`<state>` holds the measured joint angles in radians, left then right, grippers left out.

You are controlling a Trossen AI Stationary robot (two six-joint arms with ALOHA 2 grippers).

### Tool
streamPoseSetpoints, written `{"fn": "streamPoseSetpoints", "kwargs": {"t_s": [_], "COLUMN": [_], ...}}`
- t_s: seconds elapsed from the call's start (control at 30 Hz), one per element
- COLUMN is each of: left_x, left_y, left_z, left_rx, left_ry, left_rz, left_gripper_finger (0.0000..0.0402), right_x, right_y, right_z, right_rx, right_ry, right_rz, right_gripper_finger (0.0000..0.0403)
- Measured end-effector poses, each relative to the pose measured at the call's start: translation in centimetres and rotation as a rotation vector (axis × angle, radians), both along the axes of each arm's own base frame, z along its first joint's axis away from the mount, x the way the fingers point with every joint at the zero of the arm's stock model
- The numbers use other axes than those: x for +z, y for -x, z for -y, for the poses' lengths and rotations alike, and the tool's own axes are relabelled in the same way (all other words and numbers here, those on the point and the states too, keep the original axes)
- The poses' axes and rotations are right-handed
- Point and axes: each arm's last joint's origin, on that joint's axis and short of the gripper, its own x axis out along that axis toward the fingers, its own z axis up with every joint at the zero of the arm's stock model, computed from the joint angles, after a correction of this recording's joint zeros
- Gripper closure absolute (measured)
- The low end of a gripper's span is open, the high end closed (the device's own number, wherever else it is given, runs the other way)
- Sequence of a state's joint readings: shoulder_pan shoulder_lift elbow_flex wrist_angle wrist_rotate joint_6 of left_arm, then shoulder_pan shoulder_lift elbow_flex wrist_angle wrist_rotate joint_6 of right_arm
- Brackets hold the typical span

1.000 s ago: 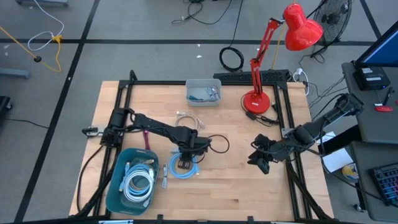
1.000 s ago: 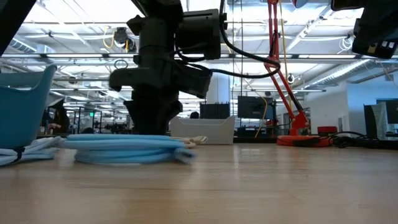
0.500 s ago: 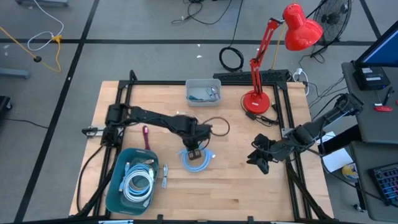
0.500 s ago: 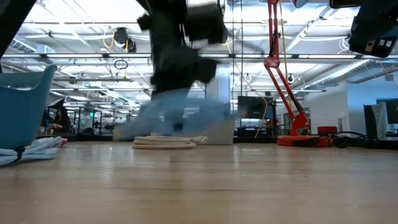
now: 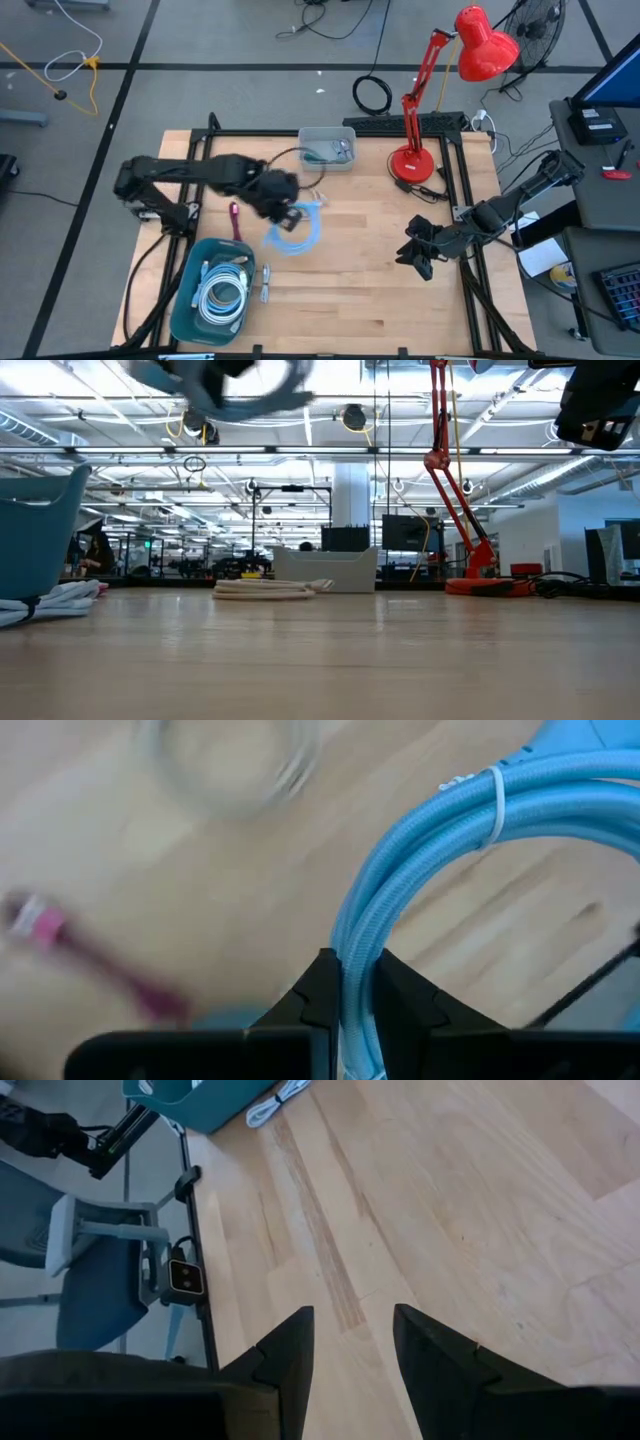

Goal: Pick & Place USB Port
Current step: Put the blue HDMI cable into the blue bin

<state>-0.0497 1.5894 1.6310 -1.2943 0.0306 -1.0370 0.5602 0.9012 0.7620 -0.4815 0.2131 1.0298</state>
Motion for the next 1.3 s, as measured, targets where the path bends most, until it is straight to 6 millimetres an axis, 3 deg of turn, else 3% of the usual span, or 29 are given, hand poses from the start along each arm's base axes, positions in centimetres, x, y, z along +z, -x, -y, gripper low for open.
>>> {"fn": "streamPoseSetpoints", "kwargs": {"t_s": [0.17,0.33,0.57,0.7,0.97,1.1,1.3], "left_x": [0.5,-0.1,-3.4,-4.8,-7.2,-8.8,-11.0], "left_y": [3.8,5.0,7.4,9.7,14.1,16.0,17.7], "left_z": [3.5,7.0,10.1,11.0,11.9,12.4,12.1], "left_rx": [0.145,0.203,0.275,0.333,0.448,0.485,0.492], "left_ry": [-0.031,-0.021,-0.015,0.024,0.155,0.165,0.161], "left_rz": [-0.213,-0.247,-0.402,-0.447,-0.327,-0.366,-0.405], "left_gripper_finger": [0.0363,0.0363,0.0363,0.0363,0.0363,0.0363,0.0363], "right_x": [0.0,0.1,0.4,0.5,0.5,0.6,0.8], "right_y": [0.0,-0.2,-0.6,-0.6,-0.6,-0.6,-0.8], "right_z": [0.0,0.1,0.3,0.2,0.2,0.1,0.1], "right_rx": [0.018,0.021,0.017,0.02,0.04,0.04,0.043], "right_ry": [0.017,0.029,0.019,0.015,0.004,-0.003,-0.013], "right_rz": [0.005,0.017,0.062,0.069,0.063,0.074,0.102], "right_gripper_finger": [0.0273,0.0273,0.0273,0.0273,0.0273,0.0273,0.0273]}}
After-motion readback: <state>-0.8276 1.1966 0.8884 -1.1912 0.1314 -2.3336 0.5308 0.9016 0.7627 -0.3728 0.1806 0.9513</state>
